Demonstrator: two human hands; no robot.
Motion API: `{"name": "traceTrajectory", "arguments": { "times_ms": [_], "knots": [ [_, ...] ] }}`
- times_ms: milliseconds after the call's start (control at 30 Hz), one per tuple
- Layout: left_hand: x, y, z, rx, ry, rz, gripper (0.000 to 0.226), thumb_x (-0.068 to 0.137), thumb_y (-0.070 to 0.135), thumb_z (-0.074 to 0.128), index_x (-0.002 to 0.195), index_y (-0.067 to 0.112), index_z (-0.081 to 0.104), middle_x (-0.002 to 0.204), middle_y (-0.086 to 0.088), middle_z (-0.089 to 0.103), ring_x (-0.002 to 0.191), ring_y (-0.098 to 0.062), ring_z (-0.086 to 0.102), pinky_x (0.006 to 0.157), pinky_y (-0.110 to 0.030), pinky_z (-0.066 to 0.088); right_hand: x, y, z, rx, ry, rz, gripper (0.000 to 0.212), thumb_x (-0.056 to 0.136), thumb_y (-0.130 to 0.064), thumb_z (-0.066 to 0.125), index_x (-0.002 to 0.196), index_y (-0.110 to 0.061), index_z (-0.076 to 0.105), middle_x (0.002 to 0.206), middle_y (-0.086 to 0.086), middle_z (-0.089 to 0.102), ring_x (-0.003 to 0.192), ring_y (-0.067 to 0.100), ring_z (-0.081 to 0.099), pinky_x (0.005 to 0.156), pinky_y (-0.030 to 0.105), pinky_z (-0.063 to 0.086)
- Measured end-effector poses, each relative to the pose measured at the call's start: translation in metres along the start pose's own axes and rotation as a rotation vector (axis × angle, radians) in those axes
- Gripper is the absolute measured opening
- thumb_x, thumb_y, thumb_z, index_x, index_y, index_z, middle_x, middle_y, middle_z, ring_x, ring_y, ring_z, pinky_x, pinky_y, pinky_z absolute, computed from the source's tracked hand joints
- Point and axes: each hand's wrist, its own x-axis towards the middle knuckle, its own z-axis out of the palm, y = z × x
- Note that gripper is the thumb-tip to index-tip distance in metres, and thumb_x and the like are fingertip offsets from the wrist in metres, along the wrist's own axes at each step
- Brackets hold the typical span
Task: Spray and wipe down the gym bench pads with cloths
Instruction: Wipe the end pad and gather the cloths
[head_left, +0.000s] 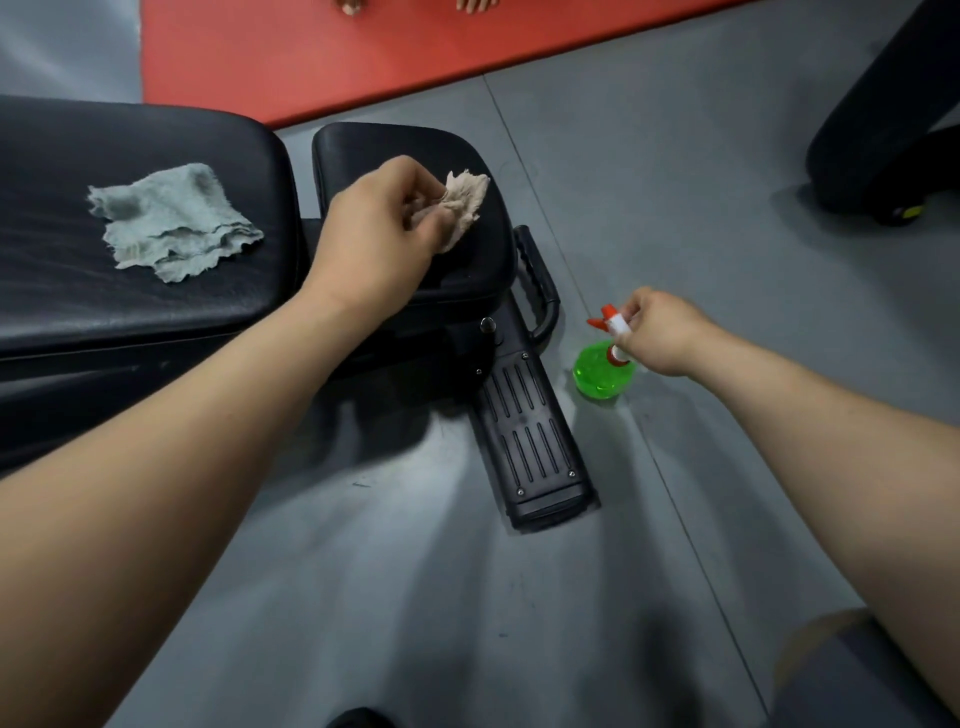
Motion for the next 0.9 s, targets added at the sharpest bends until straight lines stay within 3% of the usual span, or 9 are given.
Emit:
{"name": "traceTrajectory", "arguments": {
  "times_ms": [100,200,267,333,467,533,733,833,900],
  "knots": [
    [-0.002,0.002,-0.003,-0.054,0.004,-0.016,0.009,0.095,0.031,0.065,0.104,0.028,0.066,0.091,0.018,0.062,0.085,0.002,0.059,0.074,-0.015,0.045,-0.005,-0.005,-0.006,-0.056,0.011,0.003,0.029,0.100,-0.041,0.059,0.086,-0.016,0.058,0.101,0.015,0.072,0.095,0.032,0.063,0.074,0.033,0.045],
    [-0.005,0.005,-0.006,-0.146,-0.012,-0.038,0.008,0.099,0.024,0.063,0.107,0.025,0.065,0.091,0.016,0.062,0.074,0.007,0.061,0.062,-0.012,0.046,-0.010,-0.029,-0.021,-0.056,0.133,-0.046,0.030,0.100,-0.036,0.056,0.113,-0.011,0.063,0.118,0.016,0.068,0.111,0.035,0.060,0.087,0.035,0.047],
    [-0.006,0.007,-0.009,-0.217,-0.038,-0.073,0.010,0.100,0.019,0.063,0.110,0.021,0.064,0.095,0.009,0.064,0.071,0.007,0.062,0.054,-0.010,0.047,-0.016,-0.053,-0.034,0.096,0.246,-0.133,0.024,0.096,-0.027,0.056,0.115,-0.014,0.064,0.119,0.008,0.068,0.114,0.029,0.060,0.090,0.030,0.045],
    [-0.007,0.004,-0.012,-0.230,-0.058,-0.112,0.021,0.097,0.020,0.067,0.118,0.023,0.064,0.106,0.006,0.066,0.084,0.000,0.066,0.064,-0.018,0.055,-0.024,-0.081,-0.046,0.357,0.278,-0.228,0.016,0.096,-0.027,0.055,0.104,-0.019,0.067,0.104,-0.002,0.071,0.102,0.019,0.065,0.086,0.028,0.048],
    [-0.009,-0.007,-0.021,-0.215,-0.070,-0.132,0.039,0.090,0.020,0.076,0.127,0.026,0.064,0.108,0.009,0.068,0.088,0.000,0.064,0.080,-0.016,0.053,-0.042,-0.136,-0.052,0.919,-0.026,-0.304,0.042,0.102,-0.050,0.052,0.107,-0.011,0.067,0.086,-0.001,0.068,0.075,0.012,0.062,0.066,0.030,0.052],
    [-0.012,-0.012,-0.024,-0.198,-0.086,-0.122,0.035,0.087,0.021,0.079,0.120,0.027,0.068,0.102,0.009,0.071,0.083,0.001,0.063,0.078,-0.015,0.053,-0.044,-0.150,-0.046,0.896,-0.075,-0.322,0.044,0.099,-0.053,0.057,0.108,-0.011,0.068,0.085,-0.001,0.066,0.072,0.010,0.061,0.064,0.026,0.052],
    [-0.022,-0.032,-0.045,-0.297,-0.111,-0.120,0.020,0.083,0.020,0.085,0.096,0.013,0.071,0.090,-0.007,0.074,0.073,-0.004,0.063,0.069,-0.021,0.054,-0.039,-0.164,-0.036,1.011,-0.192,-0.318,0.009,0.097,-0.017,0.062,0.088,-0.018,0.063,0.070,-0.005,0.057,0.062,0.008,0.052,0.060,0.023,0.048],
    [-0.024,-0.038,-0.050,-0.325,-0.094,-0.121,0.016,0.085,0.018,0.083,0.088,0.011,0.069,0.083,-0.010,0.071,0.067,-0.005,0.062,0.062,-0.020,0.052,-0.042,-0.171,-0.037,1.038,-0.197,-0.355,0.011,0.099,-0.023,0.060,0.088,-0.020,0.062,0.083,-0.001,0.059,0.075,0.013,0.054,0.065,0.023,0.049],
    [-0.025,-0.041,-0.052,-0.357,-0.101,-0.114,0.015,0.085,0.017,0.083,0.085,0.015,0.068,0.093,-0.017,0.072,0.077,-0.012,0.064,0.074,-0.033,0.057,-0.045,-0.177,-0.034,1.003,-0.238,-0.382,0.018,0.100,-0.037,0.061,0.091,-0.021,0.063,0.083,-0.005,0.064,0.077,0.012,0.058,0.068,0.024,0.051]
  ]
}}
